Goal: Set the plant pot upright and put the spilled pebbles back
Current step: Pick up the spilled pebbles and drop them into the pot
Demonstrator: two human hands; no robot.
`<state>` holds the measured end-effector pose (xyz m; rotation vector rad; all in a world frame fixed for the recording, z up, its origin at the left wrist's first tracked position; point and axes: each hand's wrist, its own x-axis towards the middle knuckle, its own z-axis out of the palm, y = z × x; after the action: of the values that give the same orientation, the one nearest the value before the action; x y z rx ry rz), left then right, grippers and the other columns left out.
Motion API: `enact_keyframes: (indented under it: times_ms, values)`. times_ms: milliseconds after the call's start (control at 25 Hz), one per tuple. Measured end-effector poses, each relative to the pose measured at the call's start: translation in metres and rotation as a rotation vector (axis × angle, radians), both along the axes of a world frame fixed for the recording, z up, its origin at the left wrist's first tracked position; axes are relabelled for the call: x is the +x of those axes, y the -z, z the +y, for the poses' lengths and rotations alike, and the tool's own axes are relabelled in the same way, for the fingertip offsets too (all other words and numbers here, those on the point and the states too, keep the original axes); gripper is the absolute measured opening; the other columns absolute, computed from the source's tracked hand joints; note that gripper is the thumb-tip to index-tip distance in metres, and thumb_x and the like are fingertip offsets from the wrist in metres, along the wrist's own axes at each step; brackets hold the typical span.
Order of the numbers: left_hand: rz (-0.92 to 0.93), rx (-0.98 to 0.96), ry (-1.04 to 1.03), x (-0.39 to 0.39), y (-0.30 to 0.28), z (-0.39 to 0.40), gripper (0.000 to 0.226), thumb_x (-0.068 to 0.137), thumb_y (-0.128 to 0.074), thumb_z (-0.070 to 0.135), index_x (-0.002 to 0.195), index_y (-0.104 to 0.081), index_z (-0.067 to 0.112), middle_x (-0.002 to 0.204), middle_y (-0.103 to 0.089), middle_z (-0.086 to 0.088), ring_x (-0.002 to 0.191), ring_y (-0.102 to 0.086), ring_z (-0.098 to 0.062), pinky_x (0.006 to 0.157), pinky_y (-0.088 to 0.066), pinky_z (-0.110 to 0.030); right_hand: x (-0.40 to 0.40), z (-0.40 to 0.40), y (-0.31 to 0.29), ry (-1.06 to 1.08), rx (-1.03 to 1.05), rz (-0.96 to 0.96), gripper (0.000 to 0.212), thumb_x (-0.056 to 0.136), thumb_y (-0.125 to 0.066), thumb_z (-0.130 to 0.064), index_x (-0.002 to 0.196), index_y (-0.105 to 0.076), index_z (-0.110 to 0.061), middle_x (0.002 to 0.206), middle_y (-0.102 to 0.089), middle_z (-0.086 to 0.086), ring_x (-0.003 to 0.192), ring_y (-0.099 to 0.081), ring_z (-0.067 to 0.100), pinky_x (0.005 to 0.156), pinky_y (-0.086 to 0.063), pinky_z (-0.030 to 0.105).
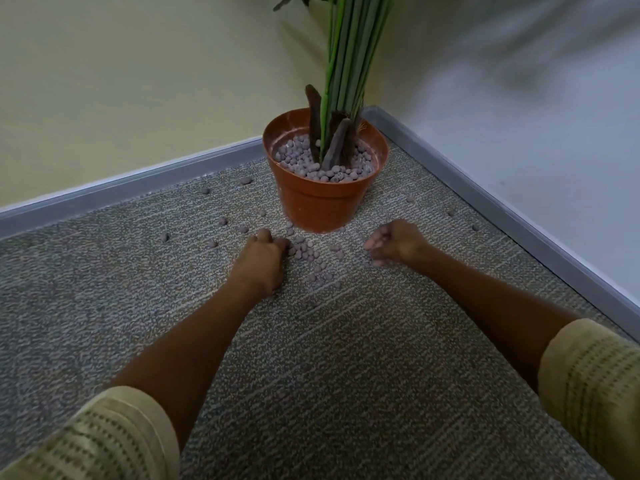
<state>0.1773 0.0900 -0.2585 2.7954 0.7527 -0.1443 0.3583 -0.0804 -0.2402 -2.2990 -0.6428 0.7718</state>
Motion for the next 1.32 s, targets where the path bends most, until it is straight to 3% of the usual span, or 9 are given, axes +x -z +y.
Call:
enact_keyframes:
  times_ms: [120, 200, 360, 440, 560, 760, 1000, 1120, 1320]
  values:
    - [-0.092, -0.033, -0.081, -0.002, 0.001, -0.008, 0.034, 0.091, -0.049, 0.006, 0.126, -0.050, 0.008, 0.122, -0.049, -0.016, 0.108, -0.055, -0.036, 0.092, -0.049, -0.044, -0.009, 0.023, -0.001, -0.072, 0.054, -0.079, 0.017, 0.076, -0.069, 0.003, 0.093, -0.069, 0.003, 0.074, -0.067, 0.010, 0.062, -0.064, 0.015, 0.066, -0.060, 0.029]
    - [-0.135, -0.073, -0.055, -0.007, 0.003, -0.011, 0.027, 0.092, -0.050, 0.009, 0.118, -0.054, 0.007, 0.117, -0.050, -0.015, 0.103, -0.057, -0.033, 0.090, -0.049, -0.042, -0.014, 0.033, 0.001, -0.155, 0.052, -0.209, 0.019, 0.075, -0.069, 0.001, 0.094, -0.071, -0.003, 0.090, -0.072, 0.013, 0.072, -0.063, 0.014, 0.072, -0.056, 0.025]
    - [-0.184, -0.103, 0.041, -0.013, 0.004, -0.011, 0.022, 0.092, -0.049, 0.015, 0.109, -0.060, 0.006, 0.114, -0.054, -0.014, 0.102, -0.055, -0.031, 0.087, -0.047, -0.036, -0.032, 0.042, 0.016, -0.535, -0.132, -0.558, 0.050, 0.082, -0.058, 0.002, 0.128, -0.056, -0.017, 0.132, -0.056, 0.010, 0.115, -0.057, 0.024, 0.099, -0.047, 0.034]
    - [-0.178, -0.119, 0.065, -0.014, 0.004, -0.013, 0.022, 0.091, -0.050, 0.014, 0.109, -0.061, 0.008, 0.113, -0.055, -0.013, 0.103, -0.055, -0.031, 0.087, -0.048, -0.036, -0.040, 0.038, 0.021, -0.650, -0.193, -0.739, 0.051, 0.085, -0.050, 0.006, 0.130, -0.054, -0.018, 0.133, -0.054, 0.013, 0.117, -0.054, 0.028, 0.098, -0.048, 0.038]
    - [-0.177, -0.120, 0.064, -0.015, 0.004, -0.019, 0.021, 0.090, -0.051, 0.012, 0.107, -0.063, 0.010, 0.112, -0.055, -0.011, 0.099, -0.057, -0.030, 0.085, -0.047, -0.036, -0.048, 0.032, 0.021, -0.677, -0.249, -0.878, 0.035, 0.082, -0.049, 0.006, 0.108, -0.066, -0.010, 0.109, -0.065, 0.014, 0.097, -0.061, 0.027, 0.083, -0.053, 0.039]
    - [-0.165, -0.125, 0.021, -0.017, 0.003, -0.025, 0.018, 0.088, -0.054, 0.005, 0.099, -0.067, 0.010, 0.112, -0.057, -0.010, 0.097, -0.059, -0.027, 0.085, -0.046, -0.032, -0.041, 0.026, 0.007, -0.384, -0.139, -0.504, 0.017, 0.080, -0.060, 0.003, 0.086, -0.072, -0.008, 0.095, -0.070, 0.013, 0.083, -0.065, 0.021, 0.083, -0.055, 0.033]
    - [-0.451, -0.308, -0.159, -0.014, -0.019, -0.023, 0.008, 0.082, -0.063, 0.006, 0.085, -0.070, 0.008, 0.091, -0.066, -0.007, 0.079, -0.063, -0.020, 0.072, -0.050, -0.026, -0.040, 0.027, -0.050, -0.170, 0.387, -0.366, 0.012, 0.076, -0.070, 0.000, 0.087, -0.071, -0.005, 0.075, -0.066, -0.002, 0.058, -0.055, -0.005, 0.059, -0.047, 0.008]
    - [-0.664, -0.451, -0.371, 0.002, -0.046, -0.025, 0.008, 0.082, -0.066, 0.006, 0.079, -0.064, 0.014, 0.071, -0.060, 0.008, 0.063, -0.055, -0.006, 0.058, -0.045, -0.014, -0.031, 0.037, -0.075, -0.120, 0.501, -0.340, 0.016, 0.072, -0.073, 0.000, 0.088, -0.071, -0.003, 0.074, -0.070, 0.010, 0.061, -0.063, 0.011, 0.065, -0.057, 0.016]
    - [-0.934, -0.527, -0.459, 0.020, -0.075, -0.024, 0.016, 0.078, -0.064, 0.002, 0.073, -0.061, 0.018, 0.069, -0.061, 0.005, 0.061, -0.054, -0.006, 0.064, -0.052, -0.024, -0.027, 0.037, -0.081, -0.080, 0.612, 0.032, 0.020, 0.073, -0.071, 0.007, 0.091, -0.068, -0.001, 0.074, -0.069, 0.018, 0.067, -0.069, 0.026, 0.066, -0.062, 0.033]
